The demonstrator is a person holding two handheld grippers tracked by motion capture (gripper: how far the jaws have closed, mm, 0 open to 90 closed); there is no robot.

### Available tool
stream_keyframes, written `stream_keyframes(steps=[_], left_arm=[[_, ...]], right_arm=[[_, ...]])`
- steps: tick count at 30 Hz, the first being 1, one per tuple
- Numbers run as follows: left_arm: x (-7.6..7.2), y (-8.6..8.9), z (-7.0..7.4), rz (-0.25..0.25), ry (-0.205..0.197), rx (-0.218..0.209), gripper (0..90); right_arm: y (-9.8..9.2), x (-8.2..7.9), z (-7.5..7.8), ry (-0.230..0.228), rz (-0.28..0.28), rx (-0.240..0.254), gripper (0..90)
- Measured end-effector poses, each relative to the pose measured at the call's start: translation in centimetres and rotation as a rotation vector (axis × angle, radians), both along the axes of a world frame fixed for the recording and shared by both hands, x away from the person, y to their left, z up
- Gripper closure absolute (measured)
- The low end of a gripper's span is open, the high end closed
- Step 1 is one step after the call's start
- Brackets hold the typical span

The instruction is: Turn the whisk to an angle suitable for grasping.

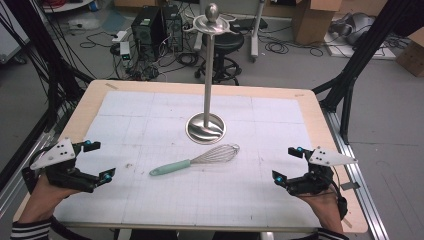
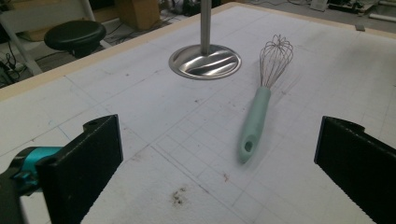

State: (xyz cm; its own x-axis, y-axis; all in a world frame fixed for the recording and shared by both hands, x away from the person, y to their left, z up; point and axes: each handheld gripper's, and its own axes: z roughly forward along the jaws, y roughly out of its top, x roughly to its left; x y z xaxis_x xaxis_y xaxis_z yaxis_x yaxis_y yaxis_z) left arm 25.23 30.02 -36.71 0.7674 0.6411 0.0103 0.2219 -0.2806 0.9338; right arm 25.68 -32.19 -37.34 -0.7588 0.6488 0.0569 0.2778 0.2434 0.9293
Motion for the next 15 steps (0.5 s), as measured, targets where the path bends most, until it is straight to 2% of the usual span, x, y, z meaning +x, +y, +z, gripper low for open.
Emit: stream_keyframes(steps=[6, 15], left_arm=[[0.18, 0.15, 0.18, 0.0, -0.003, -0.007, 1.7], [0.13, 0.01, 0.01, 0.003, -0.021, 0.027, 1.7]], right_arm=[[-0.09, 0.01, -0.02, 0.003, 0.002, -0.003, 0.5], [-0.15, 0.06, -0.07, 0.006, -0.008, -0.009, 0.5]])
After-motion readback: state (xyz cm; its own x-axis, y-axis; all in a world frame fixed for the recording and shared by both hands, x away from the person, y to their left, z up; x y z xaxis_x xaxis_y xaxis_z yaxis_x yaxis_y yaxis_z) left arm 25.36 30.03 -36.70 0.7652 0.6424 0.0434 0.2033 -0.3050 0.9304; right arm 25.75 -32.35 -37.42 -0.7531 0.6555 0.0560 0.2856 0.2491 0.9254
